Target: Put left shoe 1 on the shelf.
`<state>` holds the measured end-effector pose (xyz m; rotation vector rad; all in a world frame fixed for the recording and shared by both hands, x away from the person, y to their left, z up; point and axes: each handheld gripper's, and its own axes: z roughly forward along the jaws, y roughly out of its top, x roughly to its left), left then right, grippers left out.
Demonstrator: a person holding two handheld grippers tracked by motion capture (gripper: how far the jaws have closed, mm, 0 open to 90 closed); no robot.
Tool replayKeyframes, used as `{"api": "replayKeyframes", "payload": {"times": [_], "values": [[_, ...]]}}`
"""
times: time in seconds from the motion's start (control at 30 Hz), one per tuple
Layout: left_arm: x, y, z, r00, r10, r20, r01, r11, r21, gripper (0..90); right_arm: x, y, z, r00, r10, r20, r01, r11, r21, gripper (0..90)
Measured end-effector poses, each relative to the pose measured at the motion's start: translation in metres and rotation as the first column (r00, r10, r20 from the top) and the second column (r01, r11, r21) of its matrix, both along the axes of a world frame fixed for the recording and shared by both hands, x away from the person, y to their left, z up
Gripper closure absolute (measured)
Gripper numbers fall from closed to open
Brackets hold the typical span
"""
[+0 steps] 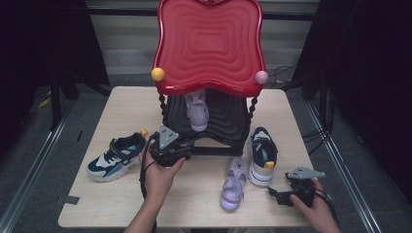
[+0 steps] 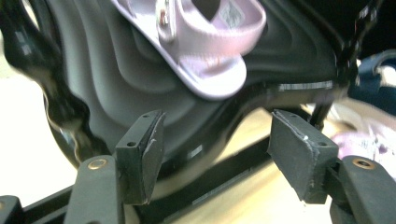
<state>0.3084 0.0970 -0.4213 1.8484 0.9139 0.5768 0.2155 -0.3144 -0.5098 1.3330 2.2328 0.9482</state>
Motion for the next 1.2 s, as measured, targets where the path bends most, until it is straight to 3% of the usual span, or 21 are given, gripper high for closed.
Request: {"api": "replayKeyframes", "payload": {"times": [0.3, 0.57, 0.73, 0.97, 1.2], "values": [[-0.008, 0.013, -0.026, 0.9961, -0.055, -0.069, 0.061, 0.9949, 0.081, 33.4, 0.0, 0.0, 0.0, 1.0, 0.0, 0.0, 0.0, 1.0, 0.0, 8.7], [-0.013, 0.02, -0.04, 0.9893, -0.087, -0.117, 0.099, 0.9898, 0.102, 32.2, 0.0, 0.0, 0.0, 1.0, -0.005, 0.0, 0.005, 1.0, 0.0, 8.6], [-0.017, 0.027, -0.051, 0.9802, -0.118, -0.159, 0.138, 0.9836, 0.117, 31.5, 0.0, 0.0, 0.0, 0.9999, -0.007, 0.01, 0.007, 1.0, -0.003, 8.6], [-0.021, 0.037, -0.059, 0.9739, -0.15, -0.171, 0.176, 0.9721, 0.155, 30.6, -0.002, 0.001, 0.0, 0.9998, -0.017, 0.006, 0.017, 1.0, -0.003, 8.9], [-0.024, 0.047, -0.069, 0.9708, -0.147, -0.189, 0.178, 0.9716, 0.156, 29.8, -0.005, -0.002, 0.002, 0.9997, -0.025, 0.002, 0.025, 1.0, 0.008, 13.0]]}}
